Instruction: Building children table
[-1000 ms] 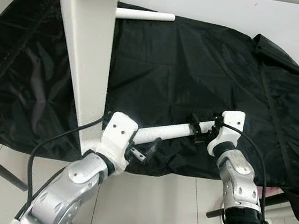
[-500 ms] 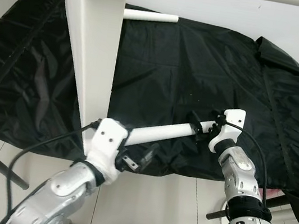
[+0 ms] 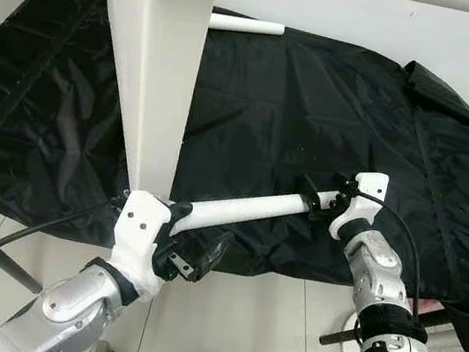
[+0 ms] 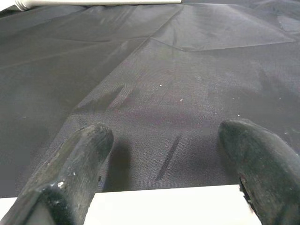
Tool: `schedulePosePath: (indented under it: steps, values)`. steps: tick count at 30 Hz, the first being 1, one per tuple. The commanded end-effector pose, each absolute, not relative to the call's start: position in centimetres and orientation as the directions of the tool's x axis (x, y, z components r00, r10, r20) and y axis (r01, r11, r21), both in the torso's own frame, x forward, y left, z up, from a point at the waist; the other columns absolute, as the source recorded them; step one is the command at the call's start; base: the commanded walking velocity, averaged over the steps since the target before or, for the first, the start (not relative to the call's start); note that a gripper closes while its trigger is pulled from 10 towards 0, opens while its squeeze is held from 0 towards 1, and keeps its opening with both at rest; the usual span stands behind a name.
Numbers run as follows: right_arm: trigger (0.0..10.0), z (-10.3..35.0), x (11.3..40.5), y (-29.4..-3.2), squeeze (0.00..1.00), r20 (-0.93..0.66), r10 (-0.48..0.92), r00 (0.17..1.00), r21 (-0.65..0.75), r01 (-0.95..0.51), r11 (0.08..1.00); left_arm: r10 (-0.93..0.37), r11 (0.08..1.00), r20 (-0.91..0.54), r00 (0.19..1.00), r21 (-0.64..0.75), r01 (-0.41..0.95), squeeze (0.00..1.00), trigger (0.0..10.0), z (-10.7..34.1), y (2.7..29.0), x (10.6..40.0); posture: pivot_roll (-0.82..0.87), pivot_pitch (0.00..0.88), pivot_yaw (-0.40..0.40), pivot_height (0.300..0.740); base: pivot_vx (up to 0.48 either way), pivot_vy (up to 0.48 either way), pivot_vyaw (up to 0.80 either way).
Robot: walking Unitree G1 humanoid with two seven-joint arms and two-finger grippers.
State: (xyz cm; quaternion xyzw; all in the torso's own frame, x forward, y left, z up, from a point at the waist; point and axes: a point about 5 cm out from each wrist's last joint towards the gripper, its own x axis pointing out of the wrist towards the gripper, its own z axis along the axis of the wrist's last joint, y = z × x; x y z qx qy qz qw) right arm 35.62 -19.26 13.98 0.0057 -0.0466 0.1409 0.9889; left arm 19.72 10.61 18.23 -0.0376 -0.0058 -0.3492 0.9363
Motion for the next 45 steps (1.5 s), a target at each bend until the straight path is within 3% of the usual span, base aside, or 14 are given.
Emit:
schedulePosePath:
  steps: [1,13,23,28,36,40,45]
  values:
    - [10.0,11.5,34.9,-20.7,0.0,-0.02,0.248,0.969,0.025,-0.248,0.969,-0.816,0.576,0.033,0.578,-0.04,0.816,0.0,10.0,18.2,10.5,18.8,0.11,0.167,-0.14,0.74,0.0,0.0,0.0]
    - [10.0,10.7,34.8,-22.0,0.0,-0.124,0.229,0.966,0.054,-0.224,0.973,-0.783,0.622,0.024,0.621,0.007,0.783,0.0,10.0,18.2,11.5,20.3,0.1,0.171,-0.122,0.74,0.0,0.0,0.0]
    - [10.0,10.5,34.4,-22.2,0.0,-0.155,0.296,0.943,0.321,-0.235,0.917,-0.76,0.65,0.043,0.648,0.063,0.758,0.0,10.0,18.3,12.1,22.2,0.07,0.174,-0.107,0.74,0.0,0.0,0.0]
    - [10.0,10.7,34.3,-22.2,0.0,-0.141,0.29,0.947,0.391,-0.216,0.895,-0.753,0.658,0.046,0.656,0.07,0.75,0.0,10.0,18.3,12.2,22.4,0.06,0.175,-0.107,0.74,0.0,0.0,0.0]
    - [10.0,10.5,33.5,-21.3,0.0,-0.13,0.338,0.932,0.577,-0.206,0.79,-0.718,0.695,0.046,0.694,0.1,0.712,0.0,10.0,18.0,12.8,23.2,0.06,0.176,-0.111,0.74,0.0,0.0,0.0]
    - [10.0,10.3,33.0,-20.5,0.0,-0.13,0.364,0.922,0.635,-0.204,0.745,-0.702,0.71,0.046,0.71,0.108,0.695,0.0,10.0,17.8,13.1,23.4,0.06,0.177,-0.115,0.74,0.0,0.0,0.0]
    - [10.0,10.6,32.7,-20.4,0.0,-0.11,0.359,0.927,0.623,-0.217,0.752,-0.7,0.713,0.043,0.713,0.109,0.693,0.0,10.0,17.6,13.2,23.3,0.06,0.177,-0.116,0.74,0.0,0.0,0.0]
